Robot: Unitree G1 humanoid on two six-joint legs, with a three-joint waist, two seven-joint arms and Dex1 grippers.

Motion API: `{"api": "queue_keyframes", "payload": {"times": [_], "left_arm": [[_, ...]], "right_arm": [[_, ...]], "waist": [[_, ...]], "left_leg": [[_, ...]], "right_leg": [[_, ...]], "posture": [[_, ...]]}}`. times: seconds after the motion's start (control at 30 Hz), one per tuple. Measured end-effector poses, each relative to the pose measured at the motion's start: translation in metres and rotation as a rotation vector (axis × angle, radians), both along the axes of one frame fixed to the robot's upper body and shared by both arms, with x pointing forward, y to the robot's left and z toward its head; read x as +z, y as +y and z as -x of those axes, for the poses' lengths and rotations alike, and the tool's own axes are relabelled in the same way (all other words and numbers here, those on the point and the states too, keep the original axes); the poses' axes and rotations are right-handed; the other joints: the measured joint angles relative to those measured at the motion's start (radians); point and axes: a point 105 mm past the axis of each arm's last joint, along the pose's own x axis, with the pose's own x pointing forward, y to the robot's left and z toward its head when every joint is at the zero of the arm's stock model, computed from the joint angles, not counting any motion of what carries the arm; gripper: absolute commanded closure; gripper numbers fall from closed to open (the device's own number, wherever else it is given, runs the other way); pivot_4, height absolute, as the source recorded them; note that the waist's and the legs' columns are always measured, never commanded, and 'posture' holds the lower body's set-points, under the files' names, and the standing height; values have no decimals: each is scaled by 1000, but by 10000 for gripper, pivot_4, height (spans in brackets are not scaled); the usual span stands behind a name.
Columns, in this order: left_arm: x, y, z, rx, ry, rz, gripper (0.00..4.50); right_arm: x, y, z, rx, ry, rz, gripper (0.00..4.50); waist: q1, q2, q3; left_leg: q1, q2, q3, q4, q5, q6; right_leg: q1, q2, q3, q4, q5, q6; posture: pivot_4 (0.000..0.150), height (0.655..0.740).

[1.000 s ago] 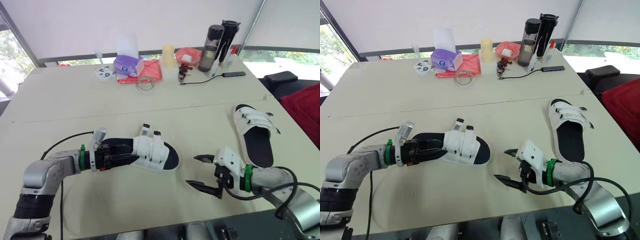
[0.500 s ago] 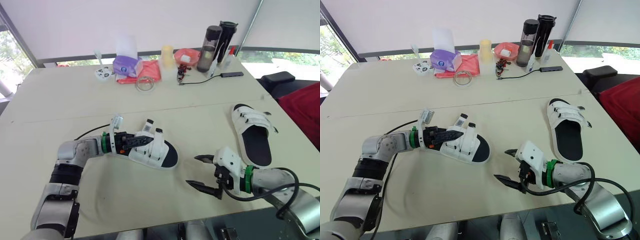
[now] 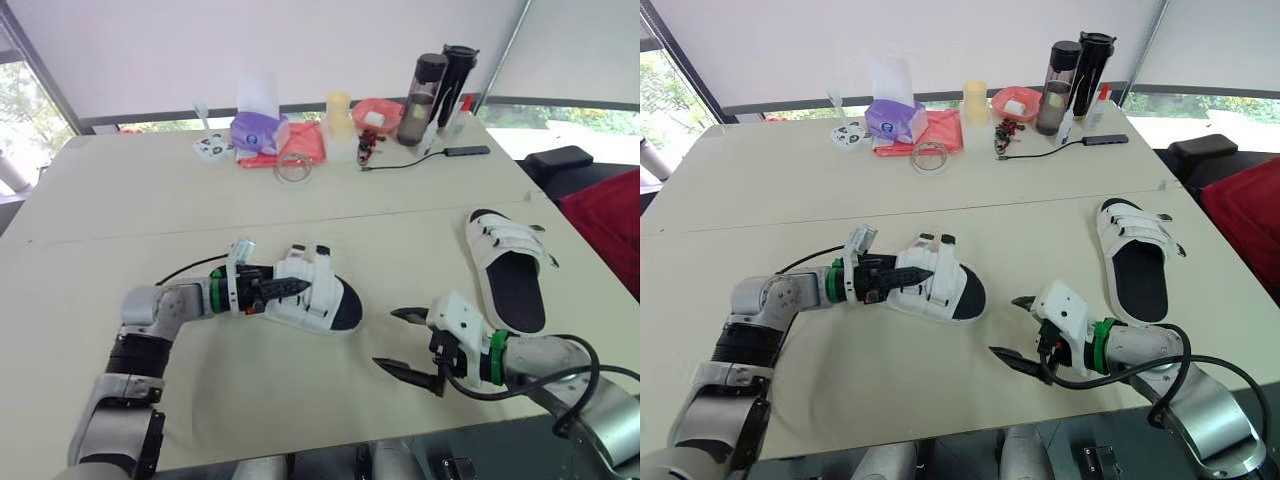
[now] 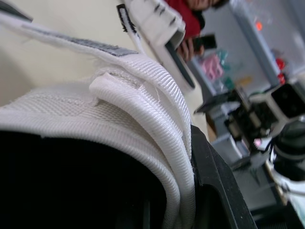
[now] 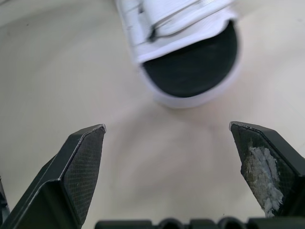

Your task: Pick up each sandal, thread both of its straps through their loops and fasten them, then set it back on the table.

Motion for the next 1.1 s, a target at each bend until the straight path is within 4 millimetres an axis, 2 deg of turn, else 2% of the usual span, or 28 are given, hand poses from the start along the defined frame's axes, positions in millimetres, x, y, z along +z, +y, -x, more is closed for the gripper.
{"api": "queue_keyframes", "payload": {"times": [0.1,0.27,0.4,0.53,0.67,0.73,0.9,1.0,1.1], "left_arm": [[16,-11,-4,58,-48,53,44513],[40,-29,-33,386,-94,174,44513],[47,-16,-63,686,-69,188,44513],[41,14,-94,1032,69,267,44513],[17,39,-105,1239,203,291,44513],[8,43,-111,1292,260,330,44513],[12,38,-128,1343,334,473,44513],[8,40,-129,1355,332,504,32761],[-2,37,-127,1339,353,510,18023]], "right_arm": [[1,-1,-3,-8,-6,-8,0],[15,0,-23,-55,-92,-67,0],[21,-2,-34,-91,-136,-95,0],[23,-2,-39,-114,-156,-106,0],[25,1,-42,-115,-178,-120,0],[24,0,-45,-121,-177,-115,0],[20,3,-48,-111,-174,-112,0],[21,3,-49,-104,-181,-112,0],[21,3,-48,-99,-182,-111,0]], "waist": [[-1,0,0],[1,0,0],[0,0,0],[1,-1,0],[0,-1,0],[6,-1,0],[25,-1,0],[25,-1,0],[23,-1,0]], "left_leg": [[1,-1,0,1,0,0],[2,-3,-1,3,0,0],[2,-4,-1,4,0,0],[2,-4,-1,5,0,0],[2,-5,-1,6,0,0],[1,-5,-1,9,0,1],[2,-6,-1,16,-2,3],[2,-7,-1,17,-2,4],[2,-6,-1,16,-2,4]], "right_leg": [[1,0,0,0,0,0],[4,-1,0,0,2,3],[5,-1,0,0,2,3],[5,-1,0,-1,2,4],[6,-1,0,-1,3,5],[7,-1,0,-1,3,5],[11,-1,0,-2,3,12],[12,-1,0,-3,3,12],[12,-1,0,-2,6,9]], "posture": [[1500,7400],[1500,7400],[1500,7400],[1500,7400],[1500,7400],[1500,7400],[1500,7400],[1500,7400],[1500,7400]]}}
